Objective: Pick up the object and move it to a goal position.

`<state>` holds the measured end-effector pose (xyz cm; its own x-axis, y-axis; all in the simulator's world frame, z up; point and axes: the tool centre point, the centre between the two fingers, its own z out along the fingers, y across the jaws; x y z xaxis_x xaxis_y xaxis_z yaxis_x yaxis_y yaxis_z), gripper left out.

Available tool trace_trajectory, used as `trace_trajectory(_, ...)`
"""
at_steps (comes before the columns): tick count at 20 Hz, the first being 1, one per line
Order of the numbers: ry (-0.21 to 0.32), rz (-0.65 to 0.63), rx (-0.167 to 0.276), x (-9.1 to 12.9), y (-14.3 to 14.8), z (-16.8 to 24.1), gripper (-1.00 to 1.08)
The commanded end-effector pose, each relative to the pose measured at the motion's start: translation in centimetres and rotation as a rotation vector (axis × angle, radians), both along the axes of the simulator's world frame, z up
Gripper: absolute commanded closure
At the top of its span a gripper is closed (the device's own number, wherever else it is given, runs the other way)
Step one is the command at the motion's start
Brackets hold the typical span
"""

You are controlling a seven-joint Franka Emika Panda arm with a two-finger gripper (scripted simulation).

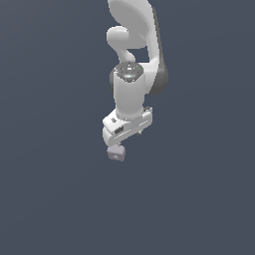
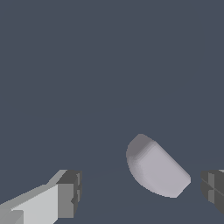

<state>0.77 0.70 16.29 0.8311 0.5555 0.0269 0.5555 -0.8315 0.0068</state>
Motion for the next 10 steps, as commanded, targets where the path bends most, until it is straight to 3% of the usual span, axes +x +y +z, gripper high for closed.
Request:
trace_trajectory(1, 0.002, 0.063, -0.004, 0.0, -0.5, -0.5, -0.92)
trace_trajectory(10, 0.009, 0.285, -0.013, -0.2, -2.2, -2.2, -0.92)
